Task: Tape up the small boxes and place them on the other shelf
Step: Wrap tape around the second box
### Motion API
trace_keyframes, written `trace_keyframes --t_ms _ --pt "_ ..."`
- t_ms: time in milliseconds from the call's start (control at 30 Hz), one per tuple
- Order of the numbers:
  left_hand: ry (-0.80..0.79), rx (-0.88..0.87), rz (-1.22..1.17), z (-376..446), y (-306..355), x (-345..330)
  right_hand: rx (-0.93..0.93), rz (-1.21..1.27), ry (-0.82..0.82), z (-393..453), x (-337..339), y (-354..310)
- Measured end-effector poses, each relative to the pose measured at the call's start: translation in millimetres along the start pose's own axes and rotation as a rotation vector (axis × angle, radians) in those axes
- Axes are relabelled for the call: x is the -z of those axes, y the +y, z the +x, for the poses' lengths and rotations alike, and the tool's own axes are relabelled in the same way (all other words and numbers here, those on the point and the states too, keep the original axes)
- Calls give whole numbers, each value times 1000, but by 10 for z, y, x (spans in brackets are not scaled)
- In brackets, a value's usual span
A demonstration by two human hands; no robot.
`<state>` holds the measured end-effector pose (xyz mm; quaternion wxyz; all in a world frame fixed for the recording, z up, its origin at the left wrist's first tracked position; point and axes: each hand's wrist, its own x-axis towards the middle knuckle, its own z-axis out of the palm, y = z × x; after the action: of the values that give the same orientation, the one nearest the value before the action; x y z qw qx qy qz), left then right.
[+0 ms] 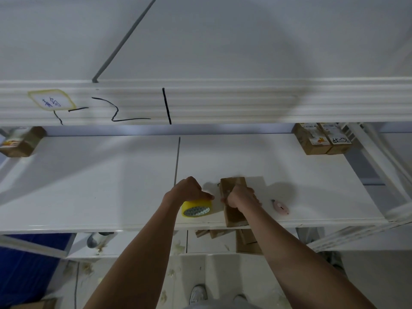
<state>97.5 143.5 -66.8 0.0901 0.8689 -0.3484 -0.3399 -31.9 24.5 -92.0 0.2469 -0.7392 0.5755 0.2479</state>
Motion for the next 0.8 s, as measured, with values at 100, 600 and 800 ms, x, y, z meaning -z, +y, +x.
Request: trace_keyframes --t_ms 100,600,800 --pt "42 -8 63 2 35 -13 -4 30 6 18 -10 11" --pt "76 -70 65 -126 103 14 279 139 162 -354 198 221" --pt "75 -131 66 -193 230 283 265 600 -52 -256 344 414"
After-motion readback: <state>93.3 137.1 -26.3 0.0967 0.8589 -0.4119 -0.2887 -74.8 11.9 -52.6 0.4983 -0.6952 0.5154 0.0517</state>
